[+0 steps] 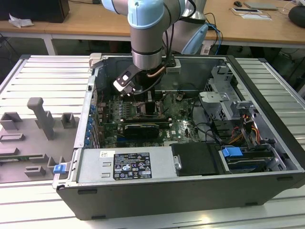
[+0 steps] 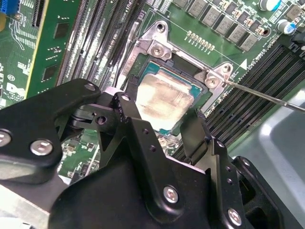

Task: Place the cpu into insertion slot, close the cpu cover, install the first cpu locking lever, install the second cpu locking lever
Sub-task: 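Place the cpu into insertion slot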

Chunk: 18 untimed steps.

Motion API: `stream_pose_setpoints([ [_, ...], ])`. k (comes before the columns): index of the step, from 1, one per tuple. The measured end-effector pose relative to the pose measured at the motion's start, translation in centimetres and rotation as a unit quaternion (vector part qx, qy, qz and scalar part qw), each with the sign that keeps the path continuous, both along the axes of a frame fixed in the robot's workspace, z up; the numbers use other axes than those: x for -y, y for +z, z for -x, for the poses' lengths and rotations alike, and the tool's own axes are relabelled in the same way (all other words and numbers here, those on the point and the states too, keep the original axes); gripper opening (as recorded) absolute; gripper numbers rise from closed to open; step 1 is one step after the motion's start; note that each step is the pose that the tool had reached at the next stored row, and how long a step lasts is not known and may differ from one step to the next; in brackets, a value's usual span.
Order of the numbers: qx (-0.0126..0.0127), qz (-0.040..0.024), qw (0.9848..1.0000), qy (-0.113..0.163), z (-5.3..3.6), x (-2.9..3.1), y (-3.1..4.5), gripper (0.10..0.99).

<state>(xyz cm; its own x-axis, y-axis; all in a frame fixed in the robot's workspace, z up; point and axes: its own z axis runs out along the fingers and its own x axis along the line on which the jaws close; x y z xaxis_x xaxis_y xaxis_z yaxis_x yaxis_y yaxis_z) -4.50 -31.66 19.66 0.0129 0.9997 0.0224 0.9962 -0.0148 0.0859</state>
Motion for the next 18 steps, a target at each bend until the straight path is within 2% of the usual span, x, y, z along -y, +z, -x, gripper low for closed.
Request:
stream_pose_setpoints([
  [3,0.0000,-0.0026,1.0000,0.000,0.00,-0.02,-0.01,0.616],
  [6,0.0000,-0.0025,1.0000,0.000,0.00,-0.02,0.62,0.616],
  [13,-0.0001,-0.0020,1.0000,0.000,0.00,0.05,0.63,0.616],
  [18,-0.0001,-0.0019,1.0000,0.000,0.00,0.07,1.21,0.616],
])
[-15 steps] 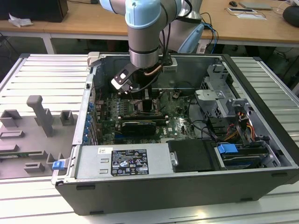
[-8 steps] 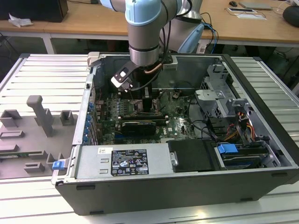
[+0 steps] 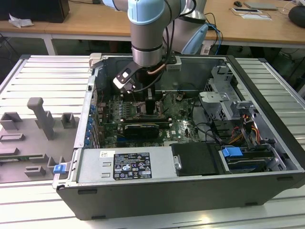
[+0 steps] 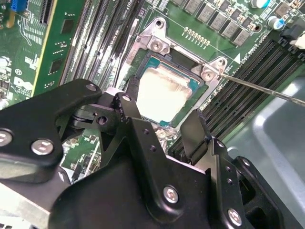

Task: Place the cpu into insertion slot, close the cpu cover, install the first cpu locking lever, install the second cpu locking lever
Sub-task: 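Place the cpu into insertion slot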

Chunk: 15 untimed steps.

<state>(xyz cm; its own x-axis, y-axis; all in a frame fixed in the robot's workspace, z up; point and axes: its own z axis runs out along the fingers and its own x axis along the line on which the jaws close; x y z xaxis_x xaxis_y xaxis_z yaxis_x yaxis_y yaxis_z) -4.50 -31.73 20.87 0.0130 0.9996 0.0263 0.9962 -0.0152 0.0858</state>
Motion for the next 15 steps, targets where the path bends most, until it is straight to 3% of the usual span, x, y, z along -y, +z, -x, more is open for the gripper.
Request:
stream_pose_setpoints([
  [2,0.0000,0.0000,1.0000,0.000,0.00,0.16,0.15,0.608],
  [5,0.0000,0.0000,1.0000,0.000,0.00,0.57,0.15,0.412],
  [6,0.0000,0.0000,1.0000,0.000,0.00,0.64,0.15,0.412],
  [7,0.0000,0.0000,1.0000,0.000,0.00,0.71,0.15,0.294],
  [8,0.0000,0.0000,1.0000,0.000,0.00,0.81,0.15,0.231],
  [9,0.0000,0.0000,1.0000,0.000,0.00,0.86,0.15,0.231],
  [11,0.0000,-0.0001,1.0000,0.000,0.00,0.99,0.14,0.114],
  [15,0.0000,0.0002,1.0000,0.000,0.00,1.12,0.15,0.106],
])
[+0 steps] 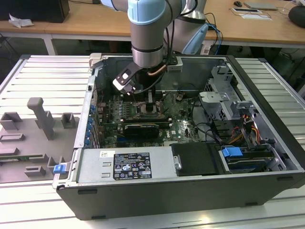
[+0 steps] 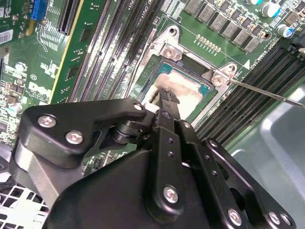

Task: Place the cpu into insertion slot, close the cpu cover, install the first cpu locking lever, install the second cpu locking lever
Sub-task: 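Place the cpu into insertion slot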

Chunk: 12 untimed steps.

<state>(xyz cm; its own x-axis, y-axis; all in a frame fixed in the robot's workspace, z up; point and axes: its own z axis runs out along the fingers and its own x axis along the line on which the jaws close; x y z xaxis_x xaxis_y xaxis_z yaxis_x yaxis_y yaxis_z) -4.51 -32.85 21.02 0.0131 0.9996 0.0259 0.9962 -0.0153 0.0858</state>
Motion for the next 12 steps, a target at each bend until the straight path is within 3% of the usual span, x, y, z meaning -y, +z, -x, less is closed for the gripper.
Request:
stream_pose_setpoints([
  [12,0.0000,0.0002,1.0000,0.000,0.00,0.01,0.75,0.106],
])
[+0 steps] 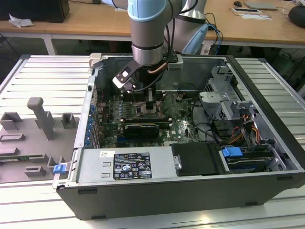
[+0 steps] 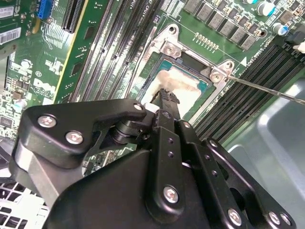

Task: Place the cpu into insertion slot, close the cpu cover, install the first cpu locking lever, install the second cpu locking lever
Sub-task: 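Place the cpu into insertion slot, then close the cpu cover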

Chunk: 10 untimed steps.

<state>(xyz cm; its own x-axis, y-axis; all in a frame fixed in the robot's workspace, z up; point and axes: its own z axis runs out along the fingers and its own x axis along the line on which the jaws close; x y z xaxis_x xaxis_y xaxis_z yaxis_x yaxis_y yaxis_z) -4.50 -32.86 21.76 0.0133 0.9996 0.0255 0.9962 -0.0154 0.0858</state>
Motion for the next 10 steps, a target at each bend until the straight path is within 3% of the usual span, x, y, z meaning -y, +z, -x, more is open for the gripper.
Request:
stream_pose_setpoints([
  [7,0.0000,0.0000,1.0000,0.000,0.00,0.00,0.59,0.106],
  [10,0.0000,0.0000,1.0000,0.000,0.00,0.00,1.26,0.106],
])
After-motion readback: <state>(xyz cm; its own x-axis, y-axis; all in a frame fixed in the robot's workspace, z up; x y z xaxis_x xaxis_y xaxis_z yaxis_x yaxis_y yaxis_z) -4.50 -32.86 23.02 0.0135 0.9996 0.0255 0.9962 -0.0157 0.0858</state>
